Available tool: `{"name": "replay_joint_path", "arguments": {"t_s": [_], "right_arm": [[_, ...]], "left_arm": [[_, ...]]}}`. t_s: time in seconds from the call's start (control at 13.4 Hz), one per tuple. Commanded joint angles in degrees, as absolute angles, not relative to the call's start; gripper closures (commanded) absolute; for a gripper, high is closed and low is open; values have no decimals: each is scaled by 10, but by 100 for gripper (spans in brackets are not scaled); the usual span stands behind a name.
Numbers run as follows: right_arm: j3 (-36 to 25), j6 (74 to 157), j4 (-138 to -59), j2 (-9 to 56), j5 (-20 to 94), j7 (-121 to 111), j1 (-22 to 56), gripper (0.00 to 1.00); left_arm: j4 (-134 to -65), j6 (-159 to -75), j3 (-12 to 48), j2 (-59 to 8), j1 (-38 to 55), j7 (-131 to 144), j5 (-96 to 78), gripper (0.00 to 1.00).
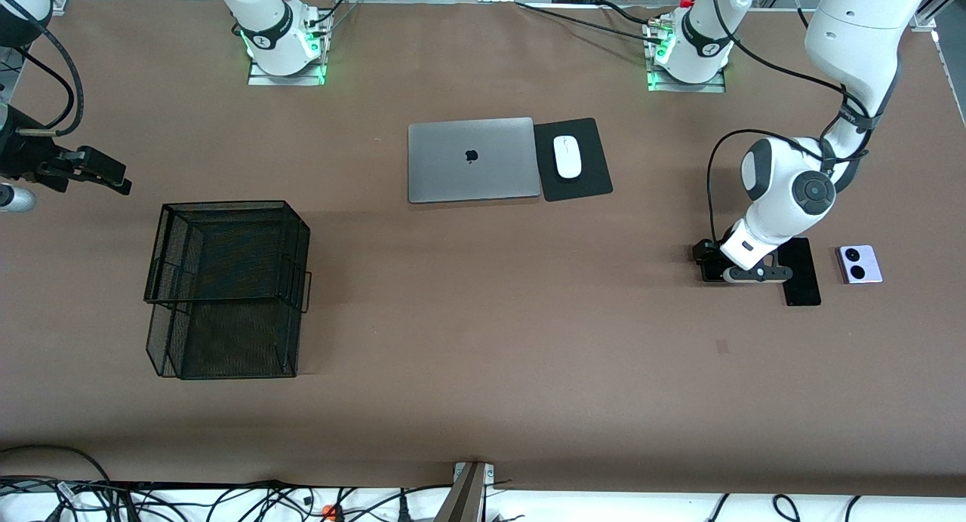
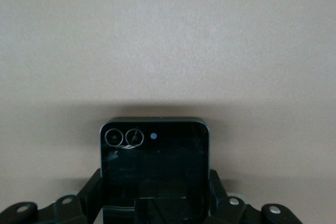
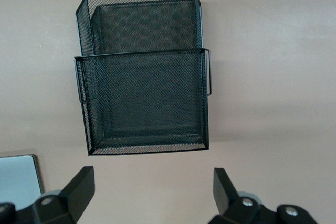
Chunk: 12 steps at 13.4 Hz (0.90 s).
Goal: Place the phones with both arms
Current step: 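Lower the left gripper and grasp the black flip phone, then carry the flip phone to the laptop front and release it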
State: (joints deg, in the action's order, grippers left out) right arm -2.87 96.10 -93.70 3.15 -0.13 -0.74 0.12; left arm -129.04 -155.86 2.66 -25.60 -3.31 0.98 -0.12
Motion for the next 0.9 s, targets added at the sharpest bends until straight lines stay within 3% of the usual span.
{"name": "replay_joint_path", "arguments": {"t_s": [0.0, 0.15, 0.52, 0.82], "right_arm": [[-29, 952, -933, 29, -3, -10, 2, 0], [-29, 952, -933, 29, -3, -9, 2, 0], [-29, 951, -932, 29, -3, -10, 2, 0], [-29, 951, -932, 29, -3, -10, 2, 0]], "left_arm": [[-1281, -1560, 33, -258, -39, -5, -16, 67], [-1266, -1540, 33, -240, -39, -4, -16, 67], [-1085, -1256, 34, -232, -28, -9, -15, 67], [-995, -1171, 49, -234, 14, 3, -18, 67]]}}
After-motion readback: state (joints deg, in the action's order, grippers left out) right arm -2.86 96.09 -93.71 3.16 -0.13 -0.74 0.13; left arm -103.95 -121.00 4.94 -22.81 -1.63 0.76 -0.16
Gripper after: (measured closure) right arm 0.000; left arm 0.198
